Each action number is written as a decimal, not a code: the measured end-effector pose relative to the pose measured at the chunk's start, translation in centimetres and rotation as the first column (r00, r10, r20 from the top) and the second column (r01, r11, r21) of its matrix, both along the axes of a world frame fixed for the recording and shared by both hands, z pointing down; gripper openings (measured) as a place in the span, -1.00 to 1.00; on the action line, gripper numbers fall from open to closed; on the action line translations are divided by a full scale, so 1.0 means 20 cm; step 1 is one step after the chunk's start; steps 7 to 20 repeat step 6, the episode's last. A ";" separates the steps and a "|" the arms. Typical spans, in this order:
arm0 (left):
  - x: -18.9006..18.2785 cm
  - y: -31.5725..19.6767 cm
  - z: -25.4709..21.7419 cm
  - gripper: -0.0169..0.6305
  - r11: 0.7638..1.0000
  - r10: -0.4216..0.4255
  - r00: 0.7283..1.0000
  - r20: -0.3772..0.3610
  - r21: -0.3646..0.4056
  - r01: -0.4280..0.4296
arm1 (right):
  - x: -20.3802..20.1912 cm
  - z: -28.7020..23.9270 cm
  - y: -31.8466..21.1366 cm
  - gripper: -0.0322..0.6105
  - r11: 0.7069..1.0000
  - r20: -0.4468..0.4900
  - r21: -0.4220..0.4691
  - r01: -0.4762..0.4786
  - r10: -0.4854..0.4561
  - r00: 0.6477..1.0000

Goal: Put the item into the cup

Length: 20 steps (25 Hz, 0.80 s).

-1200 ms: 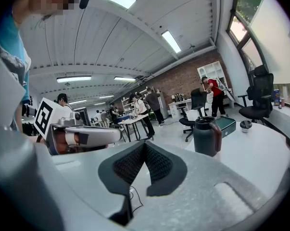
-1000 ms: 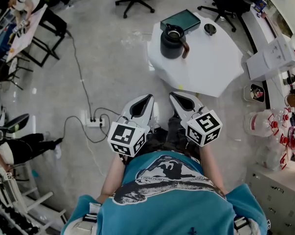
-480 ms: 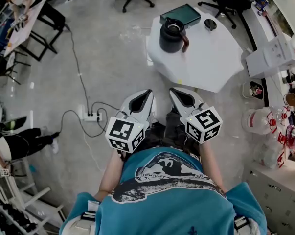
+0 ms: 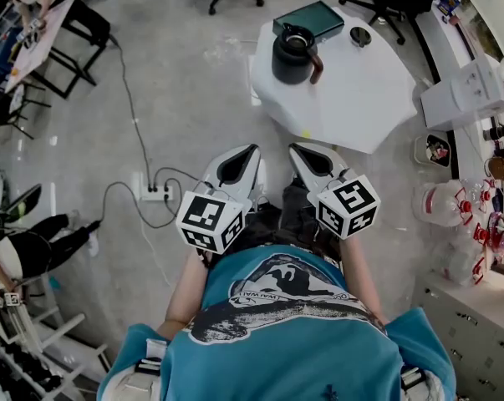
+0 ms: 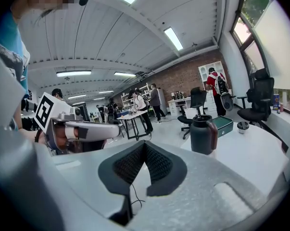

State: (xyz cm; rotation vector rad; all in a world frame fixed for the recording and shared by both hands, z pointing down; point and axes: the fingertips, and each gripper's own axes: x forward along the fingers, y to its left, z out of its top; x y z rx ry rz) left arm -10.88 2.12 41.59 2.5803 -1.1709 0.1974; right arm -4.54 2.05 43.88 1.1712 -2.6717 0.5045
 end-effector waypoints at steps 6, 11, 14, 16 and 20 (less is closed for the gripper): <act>-0.02 -0.07 -0.01 -0.89 0.999 0.016 1.000 0.026 0.032 -0.017 | 0.01 0.01 -0.02 -0.90 1.000 -0.004 0.003 -0.004 0.004 1.000; -0.02 -0.07 -0.01 -0.89 0.999 0.016 1.000 0.026 0.032 -0.017 | 0.01 0.01 -0.02 -0.90 1.000 -0.004 0.003 -0.004 0.004 1.000; -0.02 -0.07 -0.01 -0.89 0.999 0.016 1.000 0.026 0.032 -0.017 | 0.01 0.01 -0.02 -0.90 1.000 -0.004 0.003 -0.004 0.004 1.000; -0.02 -0.07 -0.01 -0.89 0.999 0.016 1.000 0.026 0.032 -0.017 | 0.01 0.01 -0.02 -0.90 1.000 -0.004 0.003 -0.004 0.004 1.000; -0.02 -0.07 -0.01 -0.89 0.999 0.016 1.000 0.026 0.032 -0.017 | 0.01 0.01 -0.02 -0.90 1.000 -0.004 0.003 -0.004 0.004 1.000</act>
